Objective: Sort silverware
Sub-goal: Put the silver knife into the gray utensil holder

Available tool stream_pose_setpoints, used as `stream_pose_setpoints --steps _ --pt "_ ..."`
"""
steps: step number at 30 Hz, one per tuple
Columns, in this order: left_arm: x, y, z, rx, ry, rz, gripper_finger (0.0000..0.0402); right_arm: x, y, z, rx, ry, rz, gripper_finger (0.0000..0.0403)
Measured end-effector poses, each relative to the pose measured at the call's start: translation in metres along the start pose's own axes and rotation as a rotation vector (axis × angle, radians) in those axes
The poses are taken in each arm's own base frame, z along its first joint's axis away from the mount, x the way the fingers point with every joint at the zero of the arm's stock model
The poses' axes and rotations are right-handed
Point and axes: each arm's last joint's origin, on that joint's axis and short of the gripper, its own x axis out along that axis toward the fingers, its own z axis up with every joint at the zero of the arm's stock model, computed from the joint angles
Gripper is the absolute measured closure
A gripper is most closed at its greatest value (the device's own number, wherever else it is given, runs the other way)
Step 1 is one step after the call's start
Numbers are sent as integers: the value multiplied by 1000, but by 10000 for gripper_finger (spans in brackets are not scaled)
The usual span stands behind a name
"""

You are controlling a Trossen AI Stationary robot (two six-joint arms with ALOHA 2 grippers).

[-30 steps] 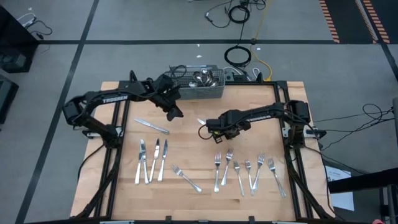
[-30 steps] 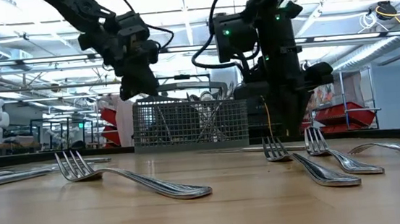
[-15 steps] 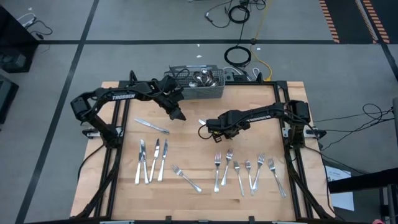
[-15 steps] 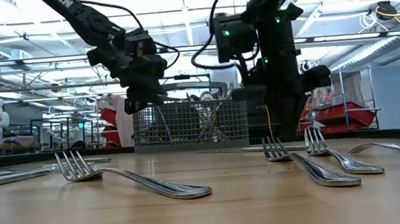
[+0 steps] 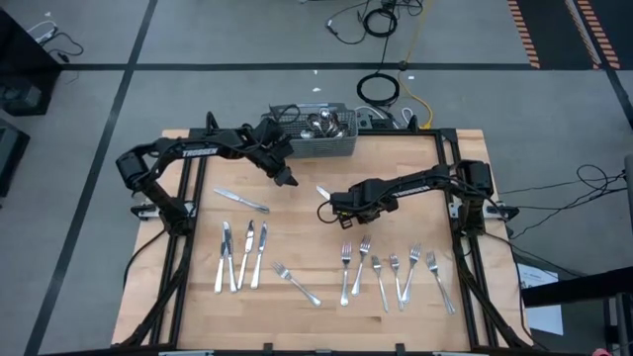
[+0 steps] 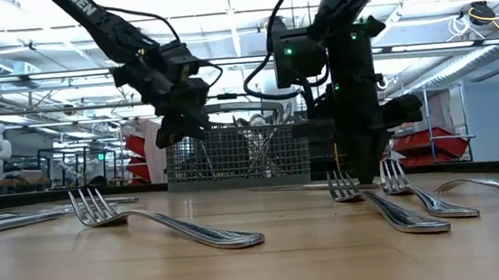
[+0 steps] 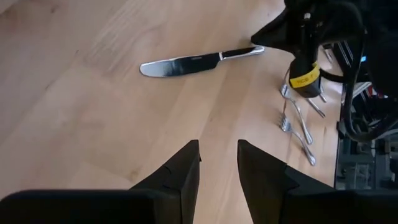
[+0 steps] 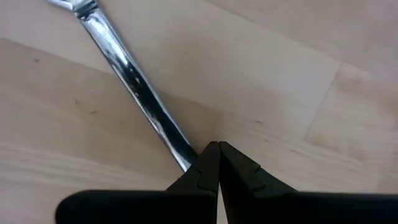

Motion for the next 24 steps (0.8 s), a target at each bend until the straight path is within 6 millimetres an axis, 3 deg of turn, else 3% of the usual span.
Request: stream_pose_setpoints --steps 3,9,24 --pt "2 1 0 -1 -1 0 285 -4 0 -2 5 -1 -8 403" --pt "2 2 1 4 -6 -1 285 -31 6 -6 20 -69 16 403" --pt "2 1 3 14 -19 -4 285 -21 12 -22 23 -52 -1 403"
